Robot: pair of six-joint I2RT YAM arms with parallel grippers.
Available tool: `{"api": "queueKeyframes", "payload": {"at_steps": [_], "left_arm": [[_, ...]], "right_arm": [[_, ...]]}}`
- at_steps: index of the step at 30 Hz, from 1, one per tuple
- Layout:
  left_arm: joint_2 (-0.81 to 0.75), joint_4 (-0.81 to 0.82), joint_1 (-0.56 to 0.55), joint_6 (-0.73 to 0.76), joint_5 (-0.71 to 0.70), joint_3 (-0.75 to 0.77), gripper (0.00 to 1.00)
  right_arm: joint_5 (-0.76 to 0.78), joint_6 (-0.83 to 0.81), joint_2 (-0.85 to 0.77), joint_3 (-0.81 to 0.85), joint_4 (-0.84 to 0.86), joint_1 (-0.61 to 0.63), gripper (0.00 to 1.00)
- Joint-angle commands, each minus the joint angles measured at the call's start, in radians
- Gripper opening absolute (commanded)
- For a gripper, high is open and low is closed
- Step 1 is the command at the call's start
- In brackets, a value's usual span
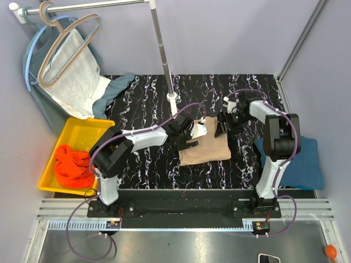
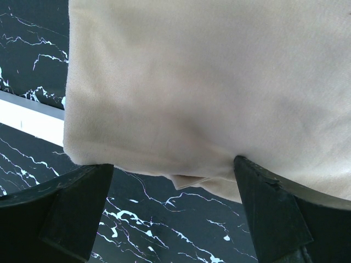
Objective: Fold and stack the t-shirts
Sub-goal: Neatly place the folded tshirt to the corner
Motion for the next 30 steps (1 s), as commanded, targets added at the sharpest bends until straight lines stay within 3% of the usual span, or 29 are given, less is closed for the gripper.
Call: {"api": "queueKeyframes", "payload": {"at_steps": [1,15,21,22,23,25,26,29,30], "left_arm": [[-0.034,0.018,-0.006,-0.009,0.025,-0.001,0.98],[-0.065,0.027,-0.007,-0.006,0.02,-0.041,0.98],[-0.068,0.027,-0.007,-0.004,0.016,-0.047,0.97],[-0.068,0.029,-0.006,-0.004,0.014,-0.047,0.97],[-0.07,0.029,-0.006,-0.003,0.013,-0.048,0.97],[-0.071,0.029,-0.006,0.002,0.006,-0.048,0.97],[-0.074,0.029,-0.006,0.003,0.003,-0.05,0.97],[-0.086,0.032,-0.006,0.0,-0.001,-0.056,0.97],[-0.09,0.032,-0.007,-0.003,-0.003,-0.057,0.97]], "right_arm": [[0.009,0.007,0.057,0.019,0.007,0.052,1.0],[-0.017,0.024,0.089,-0.006,0.006,0.187,1.0],[-0.027,0.008,0.068,-0.013,-0.016,0.207,0.92],[-0.024,0.005,0.065,-0.012,-0.019,0.207,0.89],[-0.011,0.002,0.053,-0.018,-0.025,0.207,0.79],[-0.001,-0.002,0.036,-0.026,-0.031,0.207,0.68],[0.007,-0.004,0.016,-0.036,-0.036,0.207,0.58],[0.013,-0.011,-0.021,-0.052,-0.054,0.207,0.41],[0.016,-0.015,-0.03,-0.053,-0.062,0.207,0.25]]}}
